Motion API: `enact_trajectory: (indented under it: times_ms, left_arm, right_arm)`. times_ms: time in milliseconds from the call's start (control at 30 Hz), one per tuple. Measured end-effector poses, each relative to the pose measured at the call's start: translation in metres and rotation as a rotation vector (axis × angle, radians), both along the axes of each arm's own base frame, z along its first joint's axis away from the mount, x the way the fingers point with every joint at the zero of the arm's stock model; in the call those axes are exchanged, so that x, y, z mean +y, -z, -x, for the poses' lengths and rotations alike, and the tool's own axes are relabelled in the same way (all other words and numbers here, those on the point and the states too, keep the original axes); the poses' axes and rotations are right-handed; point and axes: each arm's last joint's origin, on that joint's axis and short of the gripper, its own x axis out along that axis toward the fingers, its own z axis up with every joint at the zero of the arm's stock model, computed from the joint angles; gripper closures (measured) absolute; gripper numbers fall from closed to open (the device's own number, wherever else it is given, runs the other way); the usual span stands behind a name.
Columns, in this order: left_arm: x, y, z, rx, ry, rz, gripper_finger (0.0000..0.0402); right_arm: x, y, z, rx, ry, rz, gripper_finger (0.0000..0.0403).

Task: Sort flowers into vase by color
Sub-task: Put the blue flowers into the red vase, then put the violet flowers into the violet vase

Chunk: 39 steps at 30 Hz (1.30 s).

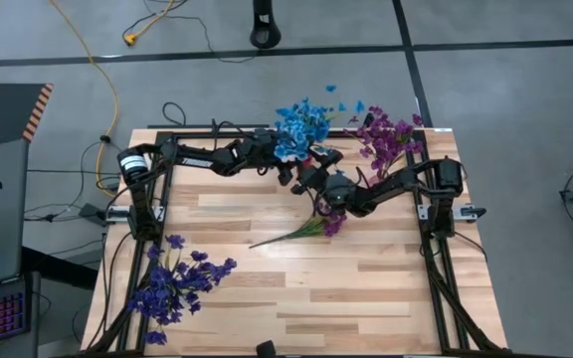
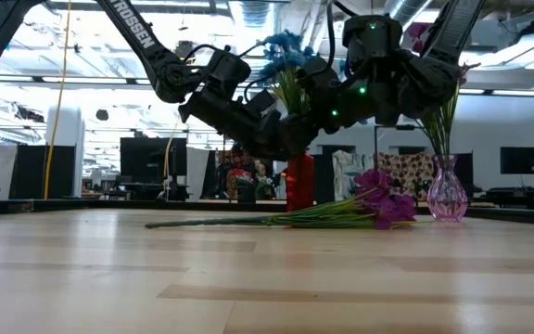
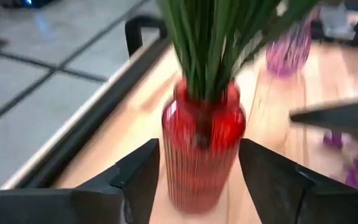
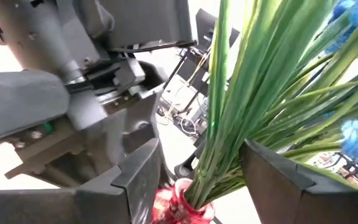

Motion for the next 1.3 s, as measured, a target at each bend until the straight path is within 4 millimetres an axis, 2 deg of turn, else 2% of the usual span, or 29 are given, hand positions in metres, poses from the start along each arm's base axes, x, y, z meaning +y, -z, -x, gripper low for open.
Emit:
enact_trajectory:
  times_ms: [167, 500, 867, 1300]
  left_arm:
    - [-0.005, -0.014, 0.01, 0.091, 0.023, -0.05, 0.0166]
    - [-0.015, -0.053, 0.034, 0.154, -0.012, -0.1, 0.0168]
    - [-0.025, -0.086, 0.056, 0.161, -0.054, -0.129, 0.0168]
    - [-0.045, -0.129, 0.098, 0.168, -0.075, -0.147, 0.0168]
  right_arm:
    - [0.0, 0.0, 0.0, 0.001, -0.001, 0.0, 0.0159]
    - [0.013, -0.002, -0.001, 0.0, -0.03, 0.0, 0.0159]
    - [0.025, -0.025, 0.007, 0.064, -0.026, -0.006, 0.0159]
    - [0.065, -0.056, 0.022, 0.089, -0.144, -0.024, 0.0159]
